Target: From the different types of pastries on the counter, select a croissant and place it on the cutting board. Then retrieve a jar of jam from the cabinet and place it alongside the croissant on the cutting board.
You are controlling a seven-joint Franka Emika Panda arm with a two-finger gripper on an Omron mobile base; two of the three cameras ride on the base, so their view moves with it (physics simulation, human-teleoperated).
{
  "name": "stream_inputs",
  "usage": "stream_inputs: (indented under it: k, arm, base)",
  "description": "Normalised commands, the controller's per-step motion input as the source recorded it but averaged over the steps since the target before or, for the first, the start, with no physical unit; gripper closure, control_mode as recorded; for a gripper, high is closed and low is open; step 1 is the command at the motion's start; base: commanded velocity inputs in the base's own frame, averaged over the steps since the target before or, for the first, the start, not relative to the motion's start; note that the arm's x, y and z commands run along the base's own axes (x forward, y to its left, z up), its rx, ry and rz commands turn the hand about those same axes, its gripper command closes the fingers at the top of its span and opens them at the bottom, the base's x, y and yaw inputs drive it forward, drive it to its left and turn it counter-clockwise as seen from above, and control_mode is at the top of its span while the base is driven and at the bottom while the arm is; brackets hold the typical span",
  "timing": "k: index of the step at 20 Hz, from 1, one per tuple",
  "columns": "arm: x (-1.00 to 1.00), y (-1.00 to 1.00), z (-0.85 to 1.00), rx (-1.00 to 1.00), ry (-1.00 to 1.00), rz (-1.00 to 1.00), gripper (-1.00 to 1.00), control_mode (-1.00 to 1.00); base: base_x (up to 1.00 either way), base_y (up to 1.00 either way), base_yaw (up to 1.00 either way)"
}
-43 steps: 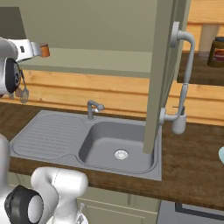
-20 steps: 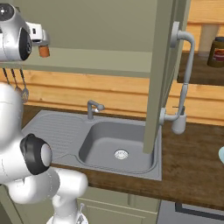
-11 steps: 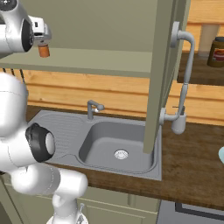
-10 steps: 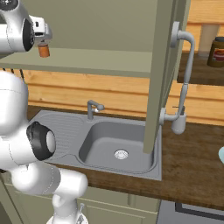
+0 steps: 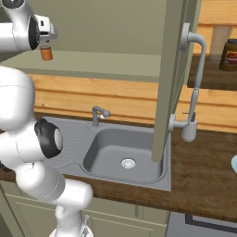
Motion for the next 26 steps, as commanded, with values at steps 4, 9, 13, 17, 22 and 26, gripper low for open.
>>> stream_inputs:
  k: [4,9,13,17,22,26]
  arm:
    - [0.71,0.17,-0.28,-0.01,-0.03,0.0,-1.0,-1.0]
    - [0.57,0.29,-0.41,-0.01,-0.06,0.0,-1.0,-1.0]
    - [0.18,0.15,-0.17,0.0,0.0,0.0,-1.0,-1.0]
    - [0.13,0.01,-0.23,0.0,0.0,0.0,-1.0,-1.0]
    - [0.31,0.0,-0.11,0.0,0.0,0.0,-1.0,-1.0]
    - [0.22,0.0,-0.21,0.0,0.0,0.0,-1.0,-1.0]
  base:
    - [0.0,0.0,0.0]
    - [0.0,0.0,0.0]
    - [0.0,0.0,0.0]
    - [0.0,0.0,0.0]
    - [0.0,0.0,0.0]
    - [0.0,0.0,0.0]
